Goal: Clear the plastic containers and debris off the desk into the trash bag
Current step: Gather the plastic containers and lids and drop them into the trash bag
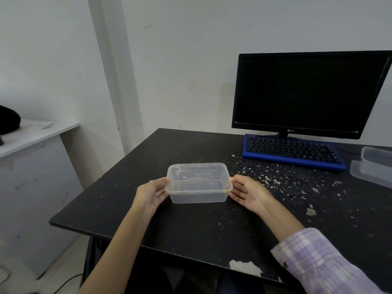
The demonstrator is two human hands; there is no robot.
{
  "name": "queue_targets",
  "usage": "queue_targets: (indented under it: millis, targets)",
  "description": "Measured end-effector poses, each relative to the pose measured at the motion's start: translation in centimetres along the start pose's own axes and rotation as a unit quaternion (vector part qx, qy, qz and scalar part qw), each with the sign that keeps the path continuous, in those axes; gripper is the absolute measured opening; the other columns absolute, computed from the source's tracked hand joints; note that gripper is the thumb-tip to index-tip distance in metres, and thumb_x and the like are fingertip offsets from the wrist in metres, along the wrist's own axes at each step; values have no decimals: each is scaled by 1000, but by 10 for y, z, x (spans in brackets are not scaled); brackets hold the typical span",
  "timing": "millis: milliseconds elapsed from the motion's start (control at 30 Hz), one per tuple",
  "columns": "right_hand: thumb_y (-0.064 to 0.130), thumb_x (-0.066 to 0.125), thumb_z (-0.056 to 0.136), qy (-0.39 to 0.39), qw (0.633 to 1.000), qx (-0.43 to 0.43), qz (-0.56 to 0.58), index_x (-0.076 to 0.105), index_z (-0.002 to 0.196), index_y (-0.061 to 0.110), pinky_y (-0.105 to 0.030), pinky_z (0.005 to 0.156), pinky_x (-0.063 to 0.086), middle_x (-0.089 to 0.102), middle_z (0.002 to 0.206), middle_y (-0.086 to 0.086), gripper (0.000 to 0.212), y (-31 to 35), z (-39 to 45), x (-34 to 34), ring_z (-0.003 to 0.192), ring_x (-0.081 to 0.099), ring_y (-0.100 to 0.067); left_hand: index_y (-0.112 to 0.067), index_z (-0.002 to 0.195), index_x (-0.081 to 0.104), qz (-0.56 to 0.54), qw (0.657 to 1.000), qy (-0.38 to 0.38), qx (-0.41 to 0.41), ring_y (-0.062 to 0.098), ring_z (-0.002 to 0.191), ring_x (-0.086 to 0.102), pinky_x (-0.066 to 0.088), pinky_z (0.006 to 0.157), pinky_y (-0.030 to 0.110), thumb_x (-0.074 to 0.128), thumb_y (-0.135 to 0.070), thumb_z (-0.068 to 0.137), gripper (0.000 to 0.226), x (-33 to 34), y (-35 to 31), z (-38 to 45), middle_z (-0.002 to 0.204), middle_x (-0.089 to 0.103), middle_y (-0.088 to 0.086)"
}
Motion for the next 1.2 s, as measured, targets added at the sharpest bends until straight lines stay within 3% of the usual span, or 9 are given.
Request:
queue_targets:
  millis: [233,500,633,867,1033,1200]
  targets:
    - [4,69,76,0,1000,-1,-6,63,95,11,-32,66,56,70,95,-9,22,1,-2,1,87,68,-21,3,96,61,-43,999,7,-31,26,87,69,55,74,35,69,5,76,21,1,6,-2,94,70,18]
    - [3,62,79,-4,997,-5,-75,63,90,6,-27,59,51,67,89,-10,11,11,-6,8,77,63,-18,0,85,62,-13,1000,-3,-16,24,79,68,54,76,36,65,6,80,8,5,0,-10,86,69,15]
    - [2,63,76,4,998,17,-59,61,87,1,-28,60,50,65,88,-12,11,9,-6,7,80,62,-20,3,91,61,-23,999,21,-34,24,81,66,53,60,31,62,8,80,12,9,-1,-9,90,67,16]
    - [10,65,74,19,998,27,-45,65,100,1,-31,64,49,69,94,-11,27,11,-5,12,86,64,-21,-3,98,63,-14,999,43,-28,24,79,71,55,58,35,68,2,78,22,13,-16,-12,86,72,13]
    - [21,69,71,86,994,31,-66,61,110,11,-39,75,52,66,109,-15,40,12,-19,28,97,64,-29,-5,102,63,-21,998,59,2,22,79,72,56,66,34,70,-4,77,26,5,-35,-25,90,73,9]
    - [28,70,75,157,984,30,-78,63,111,12,-38,73,56,70,107,-14,41,-2,-43,60,94,69,-29,-7,104,62,-36,998,42,15,21,88,68,53,70,32,74,-11,74,32,-34,-50,-50,97,69,6]
Point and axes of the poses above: each hand's wrist, its own z-axis towards the middle knuckle, its own x-axis out of the palm, y = z × x, the point moved 10 cm from there along z, towards the middle knuckle
